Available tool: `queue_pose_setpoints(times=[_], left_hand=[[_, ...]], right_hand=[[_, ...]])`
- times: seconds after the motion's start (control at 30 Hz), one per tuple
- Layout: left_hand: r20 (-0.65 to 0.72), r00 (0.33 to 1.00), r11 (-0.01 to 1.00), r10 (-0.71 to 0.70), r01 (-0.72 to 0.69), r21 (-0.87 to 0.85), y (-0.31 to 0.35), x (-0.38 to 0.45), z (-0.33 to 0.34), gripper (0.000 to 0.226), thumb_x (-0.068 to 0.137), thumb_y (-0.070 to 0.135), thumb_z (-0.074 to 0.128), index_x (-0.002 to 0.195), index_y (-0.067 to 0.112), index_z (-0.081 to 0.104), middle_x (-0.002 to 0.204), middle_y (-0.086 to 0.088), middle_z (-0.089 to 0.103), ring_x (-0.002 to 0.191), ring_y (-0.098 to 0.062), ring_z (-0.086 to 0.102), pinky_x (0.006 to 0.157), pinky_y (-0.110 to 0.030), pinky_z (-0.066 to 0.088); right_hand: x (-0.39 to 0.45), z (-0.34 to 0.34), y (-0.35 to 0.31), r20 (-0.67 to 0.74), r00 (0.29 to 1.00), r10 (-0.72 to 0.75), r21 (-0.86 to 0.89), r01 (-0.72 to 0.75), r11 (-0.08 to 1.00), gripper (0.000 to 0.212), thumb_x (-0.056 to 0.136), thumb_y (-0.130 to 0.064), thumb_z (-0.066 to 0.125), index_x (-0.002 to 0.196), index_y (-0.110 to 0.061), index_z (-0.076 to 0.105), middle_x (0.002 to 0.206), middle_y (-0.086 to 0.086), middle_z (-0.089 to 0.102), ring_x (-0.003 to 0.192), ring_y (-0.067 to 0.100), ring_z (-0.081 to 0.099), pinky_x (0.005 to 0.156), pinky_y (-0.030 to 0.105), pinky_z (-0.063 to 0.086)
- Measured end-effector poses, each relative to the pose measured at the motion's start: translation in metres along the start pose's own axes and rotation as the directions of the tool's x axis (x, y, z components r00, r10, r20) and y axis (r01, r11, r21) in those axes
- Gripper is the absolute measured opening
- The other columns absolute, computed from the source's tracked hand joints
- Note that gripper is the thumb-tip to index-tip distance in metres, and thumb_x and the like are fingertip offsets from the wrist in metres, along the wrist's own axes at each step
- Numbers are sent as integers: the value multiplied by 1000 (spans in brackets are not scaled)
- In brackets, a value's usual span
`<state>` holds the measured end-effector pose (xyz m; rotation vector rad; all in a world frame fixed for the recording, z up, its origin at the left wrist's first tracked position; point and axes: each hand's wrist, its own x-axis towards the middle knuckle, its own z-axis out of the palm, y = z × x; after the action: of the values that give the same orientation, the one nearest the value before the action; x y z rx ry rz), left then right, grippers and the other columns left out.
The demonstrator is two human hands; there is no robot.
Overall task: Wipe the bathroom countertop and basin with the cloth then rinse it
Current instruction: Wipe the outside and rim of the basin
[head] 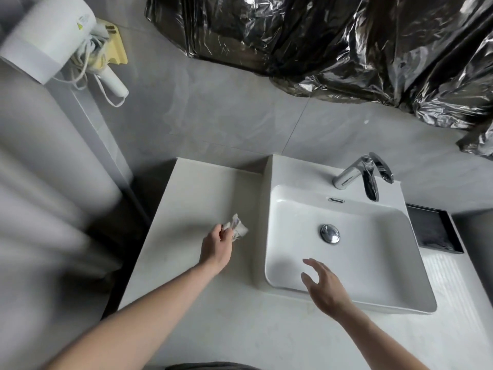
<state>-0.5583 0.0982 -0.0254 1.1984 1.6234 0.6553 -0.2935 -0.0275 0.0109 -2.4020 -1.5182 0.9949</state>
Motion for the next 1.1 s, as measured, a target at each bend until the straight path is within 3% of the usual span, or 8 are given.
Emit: queue_pose_setpoints(times=[0.3, 0.43, 0.53, 0.6, 0.77, 0.83, 0.93, 1.1], left_hand=[[100, 994, 998, 54, -52, -21, 114, 132, 78, 30, 95, 19, 36, 111, 14, 61, 113, -15, 69, 101, -35, 63, 86, -38, 50], [195, 980, 976, 28, 15, -216, 142, 142, 107, 23, 108, 34, 36, 106, 25, 57, 98, 8, 61, 91, -5, 58, 91, -18, 42], [241, 970, 967, -5, 65, -245, 148, 140, 118, 43, 110, 25, 33, 150, 11, 39, 148, 1, 46, 134, -13, 45, 102, -14, 27], [232, 972, 969, -26, 82, -233, 141, 140, 118, 49, 110, 22, 32, 157, 7, 28, 159, -7, 35, 148, -21, 32, 94, -6, 23], [299, 952, 982, -68, 117, -149, 108, 120, 110, 45, 110, 24, 31, 150, 4, 39, 156, -10, 38, 145, -23, 34, 87, -11, 27], [332, 939, 985, -86, 130, -114, 84, 105, 106, 32, 110, 29, 34, 121, 13, 60, 143, -10, 52, 136, -24, 44, 86, -15, 26], [296, 954, 992, -37, 71, -103, 55, 86, 101, 36, 97, 49, 42, 77, 22, 53, 93, 0, 63, 96, -17, 54, 87, -25, 33], [299, 953, 990, 41, 3, -143, 73, 93, 97, 33, 107, 24, 39, 123, 6, 62, 121, -10, 66, 109, -20, 59, 79, -18, 38]], right_hand=[[23, 20, 9, 148, 989, 14, -174, 12, 985, 52, 105, -44, 38, 156, -36, 31, 167, -15, 19, 156, 15, 17, 126, 38, 14], [23, 24, 12, 165, 985, 54, -176, -24, 984, 52, 105, -48, 32, 156, -43, 26, 167, -21, 9, 157, 14, 8, 128, 44, 7], [25, 22, 13, 154, 988, 26, -168, 0, 986, 48, 103, -48, 33, 151, -44, 30, 162, -23, 15, 153, 9, 15, 126, 43, 12], [25, 22, 13, 155, 987, 30, -169, -3, 986, 48, 103, -48, 32, 151, -44, 28, 162, -22, 13, 153, 10, 14, 126, 43, 13], [23, 21, 11, 148, 989, 25, -176, 1, 984, 51, 103, -50, 31, 153, -42, 26, 164, -20, 13, 154, 12, 13, 125, 42, 15], [22, 19, 9, 142, 990, 18, -182, 9, 983, 51, 103, -50, 31, 153, -41, 28, 163, -19, 15, 153, 12, 15, 125, 41, 16], [22, 19, 10, 117, 993, -22, -187, 44, 981, 49, 101, -50, 31, 149, -40, 33, 155, -22, 23, 146, 11, 28, 117, 39, 27], [22, 22, 12, 134, 991, -9, -192, 35, 981, 52, 102, -50, 33, 153, -41, 28, 162, -20, 17, 153, 15, 19, 122, 37, 23]])
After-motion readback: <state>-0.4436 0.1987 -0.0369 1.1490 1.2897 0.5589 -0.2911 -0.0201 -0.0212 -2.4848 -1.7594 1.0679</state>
